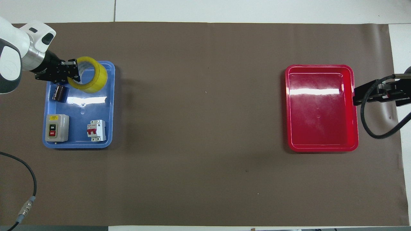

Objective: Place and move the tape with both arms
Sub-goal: 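Carry the yellow tape with the left gripper toward the table middle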

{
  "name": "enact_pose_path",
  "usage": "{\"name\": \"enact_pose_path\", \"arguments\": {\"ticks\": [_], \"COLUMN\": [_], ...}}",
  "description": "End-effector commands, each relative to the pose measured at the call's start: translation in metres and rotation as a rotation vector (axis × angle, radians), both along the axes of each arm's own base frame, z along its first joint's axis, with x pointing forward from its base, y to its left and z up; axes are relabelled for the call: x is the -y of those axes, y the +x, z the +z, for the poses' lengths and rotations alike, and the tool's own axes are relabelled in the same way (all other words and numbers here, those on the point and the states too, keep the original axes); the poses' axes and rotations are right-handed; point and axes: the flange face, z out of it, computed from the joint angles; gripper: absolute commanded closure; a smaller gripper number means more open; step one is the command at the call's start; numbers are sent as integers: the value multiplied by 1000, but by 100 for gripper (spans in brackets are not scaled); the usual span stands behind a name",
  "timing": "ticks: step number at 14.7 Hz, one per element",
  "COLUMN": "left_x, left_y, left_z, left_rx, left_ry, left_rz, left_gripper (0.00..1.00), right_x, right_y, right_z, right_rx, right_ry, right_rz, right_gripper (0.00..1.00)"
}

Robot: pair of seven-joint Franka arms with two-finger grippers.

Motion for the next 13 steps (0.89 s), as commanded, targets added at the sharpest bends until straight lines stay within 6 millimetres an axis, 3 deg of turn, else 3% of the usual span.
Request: {"name": "enact_pose_path", "arguments": {"ticks": [1, 3, 5, 9, 13], "left_x": [102, 170, 232, 324, 336], "left_y": [-12, -27, -48, -79, -79], "left_z": [1, 2, -13, -70, -95], "left_rx": [-13, 24, 8, 13, 56], "left_ry": [-2, -8, 7, 59, 46], "left_rz": [77, 85, 96, 81, 124], "left_gripper": [100, 100, 100, 100, 100], "right_x": [4, 4, 10, 20, 19], "right_y": [-3, -3, -3, -2, -3], "right_z": [2, 3, 2, 2, -2], "right_rx": [10, 12, 11, 10, 2], "right_ry": [0, -1, 3, 5, 4], "right_rz": [22, 22, 10, -10, -10], "right_gripper": [0, 0, 0, 0, 0]}}
